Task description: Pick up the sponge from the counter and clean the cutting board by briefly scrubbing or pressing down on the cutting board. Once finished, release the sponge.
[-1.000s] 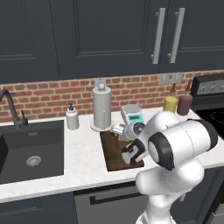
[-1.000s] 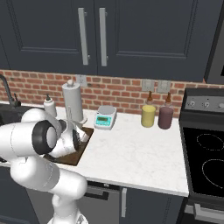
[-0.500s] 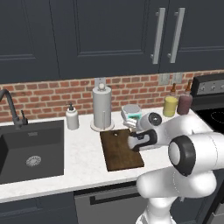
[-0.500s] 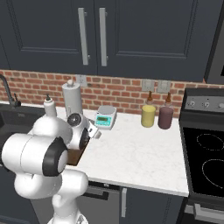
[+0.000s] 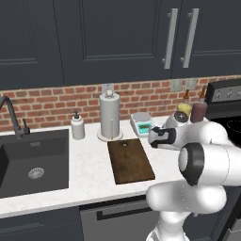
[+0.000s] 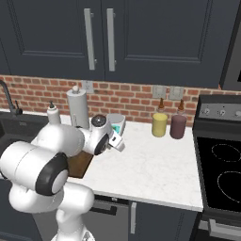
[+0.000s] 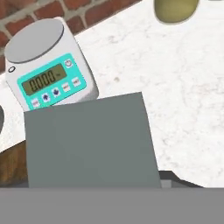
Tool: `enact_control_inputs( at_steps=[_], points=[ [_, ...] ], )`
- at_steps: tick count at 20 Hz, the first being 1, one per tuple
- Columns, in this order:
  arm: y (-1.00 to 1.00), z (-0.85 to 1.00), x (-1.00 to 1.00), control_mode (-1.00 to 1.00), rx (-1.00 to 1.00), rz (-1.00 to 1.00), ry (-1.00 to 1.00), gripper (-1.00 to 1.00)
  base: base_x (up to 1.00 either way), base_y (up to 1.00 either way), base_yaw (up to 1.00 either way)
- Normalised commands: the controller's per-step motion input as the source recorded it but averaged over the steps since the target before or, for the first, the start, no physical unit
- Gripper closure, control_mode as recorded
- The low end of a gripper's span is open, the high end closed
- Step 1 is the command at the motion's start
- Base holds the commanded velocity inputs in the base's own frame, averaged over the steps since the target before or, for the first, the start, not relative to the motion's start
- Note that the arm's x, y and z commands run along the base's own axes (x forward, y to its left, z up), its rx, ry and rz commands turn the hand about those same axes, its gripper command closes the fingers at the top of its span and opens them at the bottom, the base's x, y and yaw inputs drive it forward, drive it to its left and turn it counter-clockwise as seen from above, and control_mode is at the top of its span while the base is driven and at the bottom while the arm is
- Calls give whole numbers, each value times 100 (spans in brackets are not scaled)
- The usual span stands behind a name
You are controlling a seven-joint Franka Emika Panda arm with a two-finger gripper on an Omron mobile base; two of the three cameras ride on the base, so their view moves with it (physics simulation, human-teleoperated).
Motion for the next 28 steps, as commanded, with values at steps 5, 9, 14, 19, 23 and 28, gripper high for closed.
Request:
enact_control_inputs(
  at_steps=[5,9,14,19,23,28],
  points=[
    [-26,-23,-18,-100,0,-2,20,100,0,0,0],
    [-16,-27,-8,-100,0,0,18,100,0,0,0],
    [-5,-40,0,-100,0,0,9,100,0,0,0],
    [-2,-31,0,-100,0,0,7,-100,0,0,0],
    [-9,-13,-5,-100,0,0,3,-100,0,0,0],
    [-13,0,-13,-100,0,0,0,-100,0,0,0]
  ],
)
